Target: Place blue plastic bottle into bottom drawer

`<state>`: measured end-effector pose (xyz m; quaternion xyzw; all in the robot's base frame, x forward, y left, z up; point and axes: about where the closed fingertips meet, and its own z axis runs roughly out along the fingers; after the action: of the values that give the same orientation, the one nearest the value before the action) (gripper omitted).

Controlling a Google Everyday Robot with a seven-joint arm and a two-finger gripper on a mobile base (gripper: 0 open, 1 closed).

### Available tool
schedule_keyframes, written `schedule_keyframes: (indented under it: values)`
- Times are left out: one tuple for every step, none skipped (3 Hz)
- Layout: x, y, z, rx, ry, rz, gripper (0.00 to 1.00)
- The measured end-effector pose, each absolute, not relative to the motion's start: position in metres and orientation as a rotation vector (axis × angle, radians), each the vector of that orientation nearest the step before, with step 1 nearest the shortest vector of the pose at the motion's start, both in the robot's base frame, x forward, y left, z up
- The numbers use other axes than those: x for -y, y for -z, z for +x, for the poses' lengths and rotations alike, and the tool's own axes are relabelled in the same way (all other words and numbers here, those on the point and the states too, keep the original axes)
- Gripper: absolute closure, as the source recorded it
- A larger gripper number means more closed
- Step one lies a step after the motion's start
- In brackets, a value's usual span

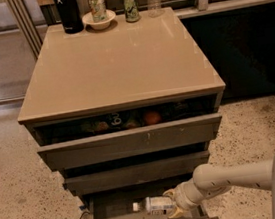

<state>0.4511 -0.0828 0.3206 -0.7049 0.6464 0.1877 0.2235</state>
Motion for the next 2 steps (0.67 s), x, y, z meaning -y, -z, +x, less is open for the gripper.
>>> schedule_keyframes:
  values:
    - [0.087, -0.298, 0.452, -1.798, -0.524, -1.928, 1.0]
    - [0.091, -0.28, 0.452, -1.797, -0.527, -1.914, 1.0]
